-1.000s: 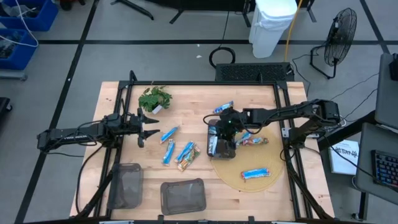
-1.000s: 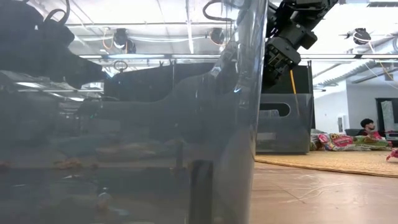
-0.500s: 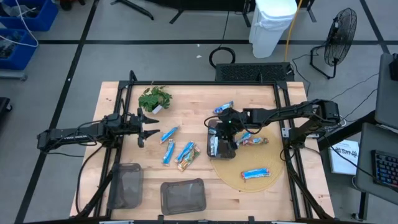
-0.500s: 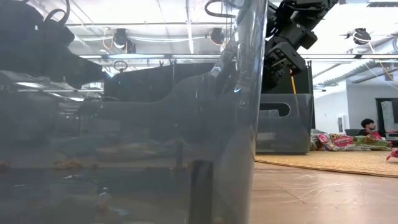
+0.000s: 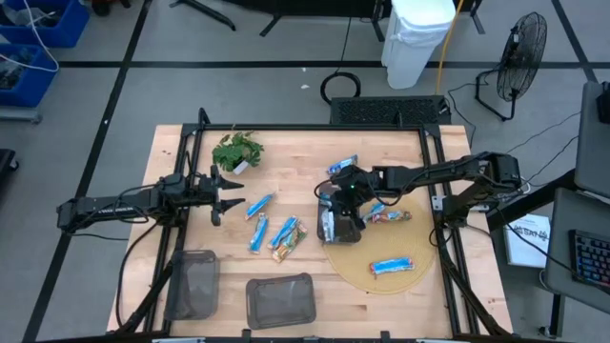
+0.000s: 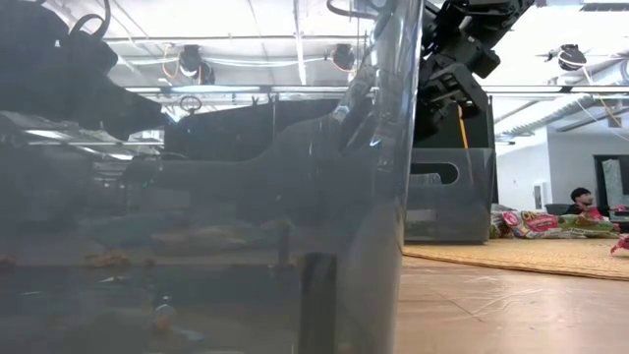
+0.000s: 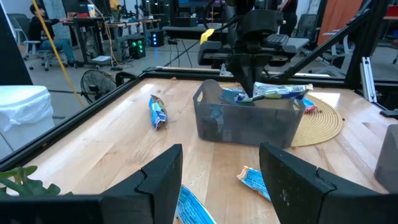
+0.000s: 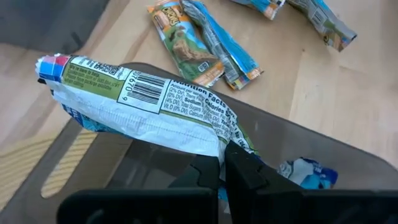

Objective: Pick and place Granola Bars by type
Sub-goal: Put the top blue granola bar into the top right black bin

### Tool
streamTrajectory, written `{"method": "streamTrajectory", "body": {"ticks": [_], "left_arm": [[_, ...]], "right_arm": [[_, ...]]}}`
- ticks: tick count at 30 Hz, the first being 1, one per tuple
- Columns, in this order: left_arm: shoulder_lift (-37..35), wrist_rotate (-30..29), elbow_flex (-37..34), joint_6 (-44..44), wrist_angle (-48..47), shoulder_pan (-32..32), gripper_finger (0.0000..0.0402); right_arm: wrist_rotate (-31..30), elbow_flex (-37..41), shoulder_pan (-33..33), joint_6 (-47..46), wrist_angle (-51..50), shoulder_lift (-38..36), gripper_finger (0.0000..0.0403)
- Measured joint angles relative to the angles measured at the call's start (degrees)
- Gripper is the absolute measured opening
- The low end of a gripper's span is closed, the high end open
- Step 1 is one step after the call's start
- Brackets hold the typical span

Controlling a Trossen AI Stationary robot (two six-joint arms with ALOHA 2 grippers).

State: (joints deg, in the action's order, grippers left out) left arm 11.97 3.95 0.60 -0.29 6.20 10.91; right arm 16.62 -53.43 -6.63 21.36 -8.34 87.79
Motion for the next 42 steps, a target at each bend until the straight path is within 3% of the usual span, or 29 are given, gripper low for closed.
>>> {"method": "streamTrajectory", "body": {"ticks": [9, 15, 23, 42], "left_arm": [[0.0, 0.0, 0.0, 0.02, 0.0, 0.0, 0.0216], [0.0, 0.02, 0.0, 0.02, 0.0, -0.01, 0.0216], [0.02, 0.02, 0.01, 0.02, 0.0, -0.01, 0.0216], [0.01, 0.02, 0.01, 0.02, -0.01, -0.02, 0.0216]], "right_arm": [[0.02, 1.98, -0.05, 7.42, 2.36, 0.0, 0.0001], [-0.1, 6.67, -0.86, 6.51, 10.24, 0.0, 0.0002], [-4.77, 7.1, -0.9, 6.53, 11.53, 0.0, 0.0002], [-4.74, 7.08, -0.9, 6.48, 14.4, 4.83, 0.0003]]}}
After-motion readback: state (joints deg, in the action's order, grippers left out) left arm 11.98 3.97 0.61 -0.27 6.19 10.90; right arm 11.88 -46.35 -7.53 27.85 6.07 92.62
